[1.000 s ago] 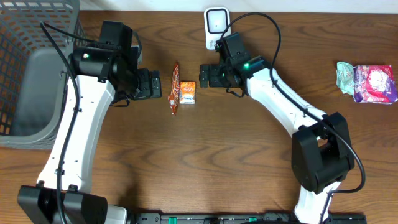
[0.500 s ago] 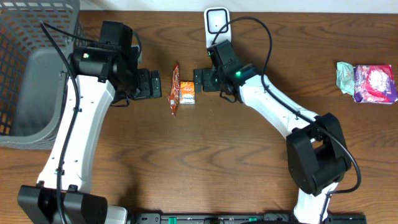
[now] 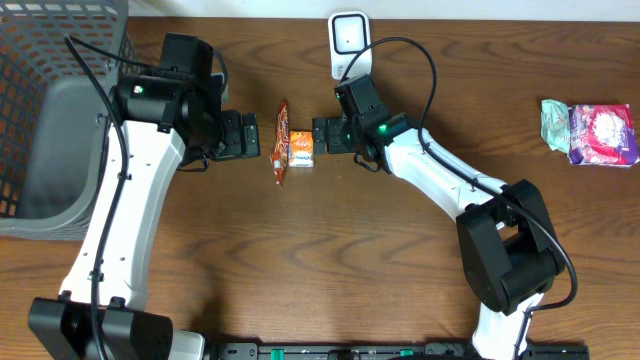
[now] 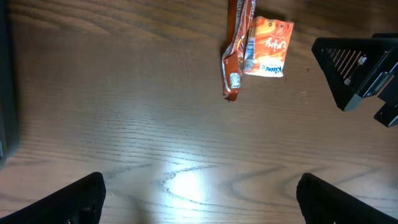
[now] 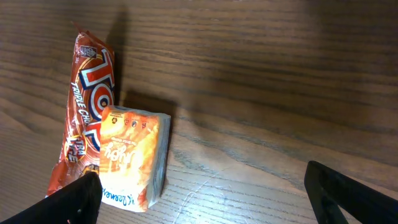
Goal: Scan the item barcode
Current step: 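Close the right gripper on the orange snack pack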
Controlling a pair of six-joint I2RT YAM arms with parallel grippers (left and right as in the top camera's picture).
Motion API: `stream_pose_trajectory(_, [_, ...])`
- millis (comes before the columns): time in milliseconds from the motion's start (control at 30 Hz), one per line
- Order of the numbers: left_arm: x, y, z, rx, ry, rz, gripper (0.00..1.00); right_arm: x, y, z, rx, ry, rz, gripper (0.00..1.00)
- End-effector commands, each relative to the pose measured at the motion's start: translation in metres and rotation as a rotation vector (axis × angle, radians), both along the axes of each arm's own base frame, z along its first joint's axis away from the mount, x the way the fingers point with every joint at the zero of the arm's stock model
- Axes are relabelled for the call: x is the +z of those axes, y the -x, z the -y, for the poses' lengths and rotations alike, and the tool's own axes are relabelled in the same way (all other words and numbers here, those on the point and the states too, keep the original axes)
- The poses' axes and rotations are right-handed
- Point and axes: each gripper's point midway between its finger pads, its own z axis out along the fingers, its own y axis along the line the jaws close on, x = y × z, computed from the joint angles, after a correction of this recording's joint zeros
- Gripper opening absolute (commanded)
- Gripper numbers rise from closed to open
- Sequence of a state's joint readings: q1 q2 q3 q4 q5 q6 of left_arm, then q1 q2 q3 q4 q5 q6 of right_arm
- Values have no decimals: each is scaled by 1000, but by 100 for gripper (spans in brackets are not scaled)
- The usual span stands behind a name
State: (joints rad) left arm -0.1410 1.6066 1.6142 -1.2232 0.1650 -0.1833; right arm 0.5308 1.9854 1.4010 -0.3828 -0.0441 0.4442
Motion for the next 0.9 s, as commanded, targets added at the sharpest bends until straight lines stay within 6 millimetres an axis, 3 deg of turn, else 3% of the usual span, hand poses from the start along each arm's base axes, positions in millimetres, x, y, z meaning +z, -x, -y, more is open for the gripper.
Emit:
stream_pose_trajectory(0, [-2, 1, -2, 8, -9, -7, 98, 0, 1, -1, -9, 2, 2, 99])
stream_pose_trajectory(500, [-2, 1, -2, 8, -9, -7, 98, 1, 5, -9, 24, -51, -22, 98])
stream_pose_trajectory(667, [-2, 1, -2, 8, -9, -7, 98, -10, 3, -13, 28, -64, -31, 97])
stream_pose_trajectory(700, [-2, 1, -2, 8, -9, -7, 98, -13, 3, -15, 29, -75, -39, 95])
stream_pose_trajectory(767, [-2, 1, -2, 8, -9, -7, 98, -24, 3, -20, 31, -127, -80, 80])
stream_pose_trajectory(867, [-2, 1, -2, 8, -9, -7, 98, -29, 2, -24, 56, -206, -124, 68])
